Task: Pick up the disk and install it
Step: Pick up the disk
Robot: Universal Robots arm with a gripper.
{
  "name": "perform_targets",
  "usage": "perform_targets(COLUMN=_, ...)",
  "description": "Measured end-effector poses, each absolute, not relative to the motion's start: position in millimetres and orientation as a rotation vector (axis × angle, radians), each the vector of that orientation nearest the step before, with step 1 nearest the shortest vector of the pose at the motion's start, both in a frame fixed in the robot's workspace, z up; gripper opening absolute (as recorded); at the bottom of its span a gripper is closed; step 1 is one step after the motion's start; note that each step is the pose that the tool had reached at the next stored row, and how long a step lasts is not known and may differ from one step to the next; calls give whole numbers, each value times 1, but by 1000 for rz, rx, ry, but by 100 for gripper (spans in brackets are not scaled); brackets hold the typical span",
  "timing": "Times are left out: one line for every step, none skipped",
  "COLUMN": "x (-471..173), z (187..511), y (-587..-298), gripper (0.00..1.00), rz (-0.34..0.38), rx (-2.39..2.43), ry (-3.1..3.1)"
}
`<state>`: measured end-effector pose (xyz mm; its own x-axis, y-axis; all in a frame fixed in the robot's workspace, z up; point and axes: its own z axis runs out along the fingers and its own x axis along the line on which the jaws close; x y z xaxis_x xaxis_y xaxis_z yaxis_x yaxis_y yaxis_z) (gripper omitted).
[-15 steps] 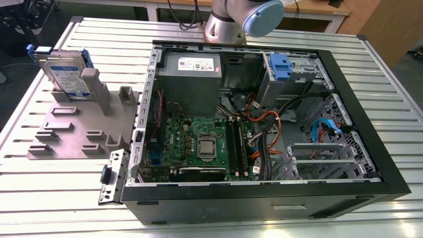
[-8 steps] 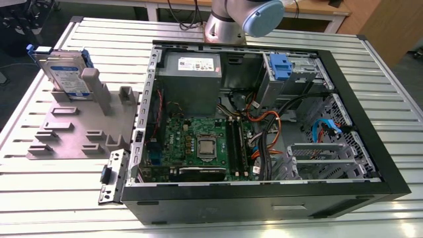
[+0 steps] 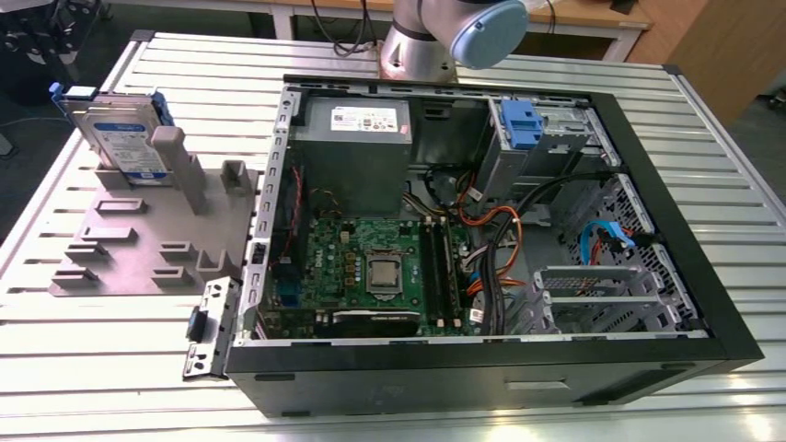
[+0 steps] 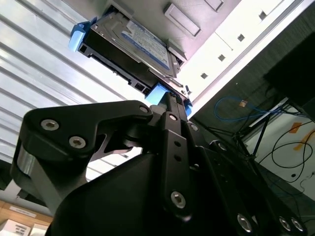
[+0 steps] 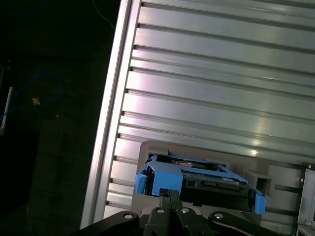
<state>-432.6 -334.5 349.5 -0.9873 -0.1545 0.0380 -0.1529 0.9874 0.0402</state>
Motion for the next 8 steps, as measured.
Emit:
perform_targets(x=-433, z=349, y=-335, gripper=11, rz=-58, rx=245, ry=-3090)
perform_targets(x=-433, z=349, y=-335, gripper=11, rz=-57, rx=251, ry=-3090)
perform_targets(x=-433, z=349, y=-335, gripper=11, rz=-57, rx=254, ry=-3089)
perform_targets(x=-433, z=349, y=-335, gripper=11, rz=-57, rx=256, ry=-3089)
perform_targets(x=-433, z=349, y=-335, gripper=11, rz=-57, rx=256, ry=-3089)
perform_targets(x=-433, z=349, y=-335, gripper=11, rz=-57, rx=257, ry=-3089)
perform_targets(x=-433, z=349, y=-335, gripper=11, rz=-57, rx=257, ry=-3089)
perform_targets(x=-433, z=349, y=-335, gripper=11, rz=-57, rx=257, ry=-3089)
